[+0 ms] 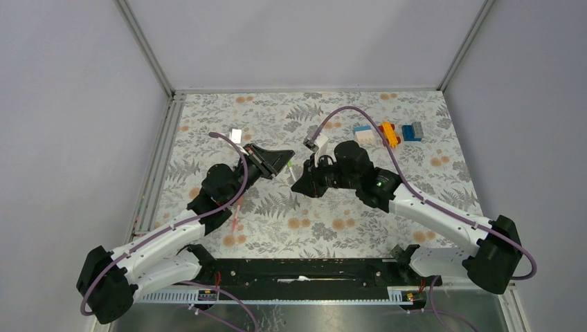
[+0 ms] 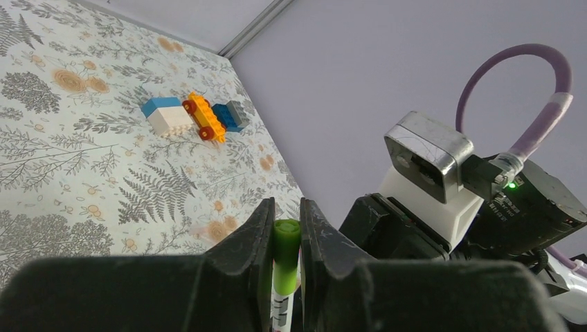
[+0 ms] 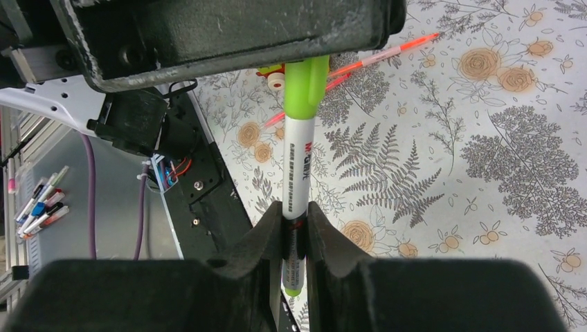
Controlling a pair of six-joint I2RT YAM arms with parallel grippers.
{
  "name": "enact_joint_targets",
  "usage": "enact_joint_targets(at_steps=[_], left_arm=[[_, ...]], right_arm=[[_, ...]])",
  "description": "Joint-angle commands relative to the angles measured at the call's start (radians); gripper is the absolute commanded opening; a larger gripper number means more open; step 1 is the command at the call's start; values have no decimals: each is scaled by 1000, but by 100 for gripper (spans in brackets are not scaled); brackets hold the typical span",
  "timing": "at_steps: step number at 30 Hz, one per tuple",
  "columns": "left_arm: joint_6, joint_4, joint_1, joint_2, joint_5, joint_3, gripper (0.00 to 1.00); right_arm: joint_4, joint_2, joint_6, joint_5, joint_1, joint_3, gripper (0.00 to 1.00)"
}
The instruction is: Insert the pens into the pen caps
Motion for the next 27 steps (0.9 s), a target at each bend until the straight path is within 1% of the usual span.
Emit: enact_joint_targets(at_steps=[1, 2, 4, 8, 10, 14, 17, 20, 23, 24, 27], left_arm=[[12, -233, -68, 28, 226, -55, 0], [12, -240, -68, 28, 223, -50, 1], [14, -255, -68, 23, 212, -40, 5], [11, -281, -68, -20, 183, -15, 8], [14, -302, -68, -53, 160, -2, 14], [38, -340, -68, -88, 136, 23, 35], [45, -351, -68, -83, 136, 45, 43], [43, -346, -68, -91, 147, 62, 49], [54, -366, -68, -127, 125, 74, 61], [58, -383, -68, -141, 116, 77, 67], [67, -426, -68, -180, 78, 92, 76]], right_arm=[[426, -58, -13, 48, -12, 48, 0], [421, -57, -16, 63, -11, 44, 0], [413, -59, -19, 91, -11, 30, 0], [401, -77, -21, 139, -11, -27, 0], [402, -95, -20, 158, -11, -68, 0], [408, -118, -1, 161, -11, -125, 0], [414, -123, 14, 166, -11, -156, 0], [409, -130, 23, 199, -11, -177, 0], [394, -132, 24, 230, -11, -180, 0], [390, -134, 23, 233, -10, -179, 0], [382, -134, 22, 232, -12, -179, 0]])
